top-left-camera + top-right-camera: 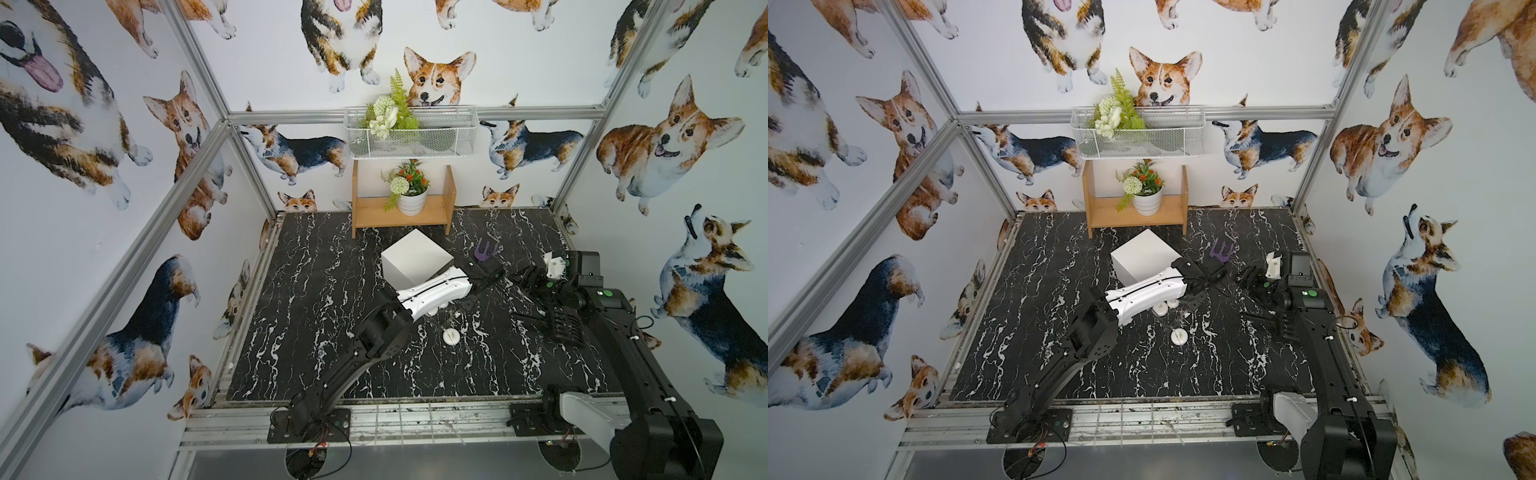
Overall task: Put the bluetooth earphones in the drawer according to color
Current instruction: Place the bluetooth earphone in the drawer.
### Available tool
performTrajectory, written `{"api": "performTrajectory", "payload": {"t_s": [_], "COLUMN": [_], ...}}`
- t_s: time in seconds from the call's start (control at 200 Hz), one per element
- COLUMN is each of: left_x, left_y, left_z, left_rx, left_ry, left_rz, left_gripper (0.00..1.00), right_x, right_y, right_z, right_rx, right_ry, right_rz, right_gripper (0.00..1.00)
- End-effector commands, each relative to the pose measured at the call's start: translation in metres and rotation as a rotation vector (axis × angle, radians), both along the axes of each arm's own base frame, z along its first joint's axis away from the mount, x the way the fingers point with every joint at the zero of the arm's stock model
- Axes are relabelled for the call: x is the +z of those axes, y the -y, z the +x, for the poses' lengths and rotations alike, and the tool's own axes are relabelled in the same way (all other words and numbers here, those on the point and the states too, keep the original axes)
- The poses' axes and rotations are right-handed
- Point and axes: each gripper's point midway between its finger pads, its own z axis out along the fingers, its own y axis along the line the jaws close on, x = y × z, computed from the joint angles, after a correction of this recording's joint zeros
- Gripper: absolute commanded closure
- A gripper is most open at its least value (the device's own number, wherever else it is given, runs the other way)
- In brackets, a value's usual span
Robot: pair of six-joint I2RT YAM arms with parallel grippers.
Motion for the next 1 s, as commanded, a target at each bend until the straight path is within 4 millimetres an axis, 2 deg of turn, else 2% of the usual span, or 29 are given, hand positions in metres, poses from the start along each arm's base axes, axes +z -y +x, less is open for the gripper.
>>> {"api": "performTrajectory", "payload": {"t_s": [0.0, 0.275, 0.49, 0.706, 0.851, 0.996], "left_x": [0.002, -0.002, 0.006, 0.013, 0.041, 0.094], "left_y": [0.002, 0.002, 0.003, 0.002, 0.004, -0.002], "left_z": [0.002, 0.001, 0.002, 0.003, 0.003, -0.006], "left_rx": [0.001, 0.003, 0.001, 0.003, 0.004, 0.018], "left_ry": [0.007, -0.003, 0.010, 0.021, 0.067, 0.147], "left_rz": [-0.008, -0.011, -0.022, -0.026, -0.056, -0.096], "left_gripper": [0.49, 0.43, 0.36, 0.34, 0.33, 0.33], "right_x": [0.003, 0.005, 0.006, 0.010, 0.019, 0.027], "right_y": [0.002, 0.000, 0.000, -0.002, -0.004, -0.012], "right_z": [0.003, 0.003, 0.002, 0.002, 0.001, -0.004], "right_rx": [0.000, 0.005, 0.006, 0.010, 0.021, 0.048], "right_ry": [0.023, 0.030, 0.034, 0.043, 0.061, 0.081], "right_rz": [-0.013, -0.003, -0.002, 0.005, 0.015, 0.051], "right_gripper": [0.33, 0.32, 0.32, 0.31, 0.31, 0.31]}}
